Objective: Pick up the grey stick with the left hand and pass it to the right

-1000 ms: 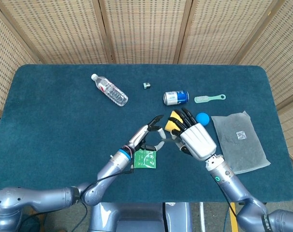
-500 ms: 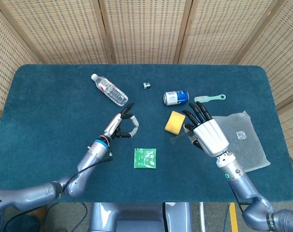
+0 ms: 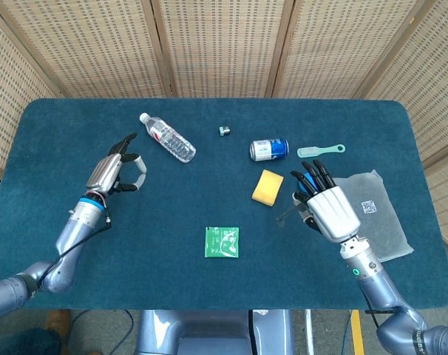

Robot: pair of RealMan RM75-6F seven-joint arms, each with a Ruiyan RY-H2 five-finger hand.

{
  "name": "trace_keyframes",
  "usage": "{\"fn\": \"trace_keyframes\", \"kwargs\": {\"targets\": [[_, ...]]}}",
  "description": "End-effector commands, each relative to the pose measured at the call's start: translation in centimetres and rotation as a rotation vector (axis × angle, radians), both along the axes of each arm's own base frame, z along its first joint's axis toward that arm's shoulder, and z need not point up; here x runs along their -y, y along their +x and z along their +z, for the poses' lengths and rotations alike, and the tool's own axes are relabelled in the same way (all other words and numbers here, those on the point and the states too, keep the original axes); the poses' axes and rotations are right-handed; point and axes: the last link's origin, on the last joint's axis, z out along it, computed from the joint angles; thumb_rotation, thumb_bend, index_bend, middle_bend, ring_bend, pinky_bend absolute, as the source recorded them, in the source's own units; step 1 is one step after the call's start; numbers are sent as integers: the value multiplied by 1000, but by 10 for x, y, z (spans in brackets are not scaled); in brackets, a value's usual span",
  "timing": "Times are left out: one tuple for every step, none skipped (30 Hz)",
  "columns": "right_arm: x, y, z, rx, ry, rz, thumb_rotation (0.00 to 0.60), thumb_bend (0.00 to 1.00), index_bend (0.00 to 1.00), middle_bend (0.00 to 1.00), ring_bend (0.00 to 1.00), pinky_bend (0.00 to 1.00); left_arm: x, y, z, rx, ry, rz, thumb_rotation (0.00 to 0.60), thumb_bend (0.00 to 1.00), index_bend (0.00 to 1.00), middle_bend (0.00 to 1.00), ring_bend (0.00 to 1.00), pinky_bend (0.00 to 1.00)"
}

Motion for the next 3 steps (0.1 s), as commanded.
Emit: {"fn": "trace_keyframes", "kwargs": {"targets": [[-2,1,-3,-1,4,2,600,718,832,247,0,0,10,-9,20,-175,32,-2,600,449,809,0,0,0],[-3,2,-5,-3,7,3,600,718,832,247,0,0,11,-9,21,-183,32,4,600,449,810,0,0,0],[-4,2,-6,-3,8,3,600,718,832,246,0,0,12,-8,21,-184,29,9,600,449,810,0,0,0]]}}
